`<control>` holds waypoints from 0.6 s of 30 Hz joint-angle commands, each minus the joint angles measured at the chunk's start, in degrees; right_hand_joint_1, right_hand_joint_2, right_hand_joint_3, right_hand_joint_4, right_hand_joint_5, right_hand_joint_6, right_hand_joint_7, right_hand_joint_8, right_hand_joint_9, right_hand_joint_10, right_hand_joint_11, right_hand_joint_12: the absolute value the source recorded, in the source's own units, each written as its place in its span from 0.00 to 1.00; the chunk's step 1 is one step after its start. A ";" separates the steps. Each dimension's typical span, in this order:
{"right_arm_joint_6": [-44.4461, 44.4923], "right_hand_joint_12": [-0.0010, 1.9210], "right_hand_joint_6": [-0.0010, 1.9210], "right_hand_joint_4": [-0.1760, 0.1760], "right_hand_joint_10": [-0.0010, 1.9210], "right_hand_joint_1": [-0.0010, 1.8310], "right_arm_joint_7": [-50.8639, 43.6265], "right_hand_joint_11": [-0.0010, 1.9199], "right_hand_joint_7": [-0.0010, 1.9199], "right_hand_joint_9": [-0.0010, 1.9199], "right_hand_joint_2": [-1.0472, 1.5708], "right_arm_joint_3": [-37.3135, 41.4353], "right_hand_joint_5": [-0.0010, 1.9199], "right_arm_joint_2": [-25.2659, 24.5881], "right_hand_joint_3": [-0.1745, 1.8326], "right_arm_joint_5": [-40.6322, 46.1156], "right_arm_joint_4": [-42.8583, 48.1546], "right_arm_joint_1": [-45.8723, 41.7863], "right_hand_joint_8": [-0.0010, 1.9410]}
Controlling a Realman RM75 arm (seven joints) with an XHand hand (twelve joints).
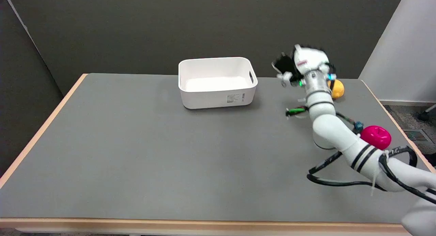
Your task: Place the chalkboard eraser into the white box.
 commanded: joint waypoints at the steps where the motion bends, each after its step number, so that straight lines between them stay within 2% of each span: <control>1: -11.70 0.90 0.78 0.00 0.69 0.65 15.71 0.31 0.45 0.40 0.88 -7.11 0.27 -9.85 0.12 -23.02 -4.75 18.82 0.72; 5: -17.36 0.90 0.78 0.00 0.68 0.65 20.45 0.31 0.45 0.40 0.87 -8.76 0.27 -16.66 0.12 -22.75 -18.18 23.93 0.72; 6: -18.97 0.90 0.78 0.00 0.68 0.65 22.09 0.31 0.45 0.41 0.87 -9.50 0.27 -19.25 0.12 -22.75 -25.00 25.87 0.72; 10: -22.19 0.90 0.78 0.00 0.68 0.65 27.32 0.31 0.45 0.41 0.87 -10.59 0.27 -25.16 0.13 -22.66 -42.30 29.80 0.72; 12: -22.76 0.90 0.78 0.00 0.68 0.65 30.12 0.31 0.45 0.40 0.87 -10.59 0.27 -26.60 0.13 -22.31 -47.77 30.81 0.72; 15: -22.55 0.90 0.79 0.00 0.68 0.65 35.51 0.30 0.45 0.40 0.87 -10.38 0.26 -26.84 0.12 -21.53 -50.80 30.64 0.72; 18: -21.22 0.90 0.79 0.00 0.68 0.65 38.71 0.30 0.45 0.40 0.88 -10.10 0.26 -26.24 0.12 -18.73 -49.75 28.93 0.72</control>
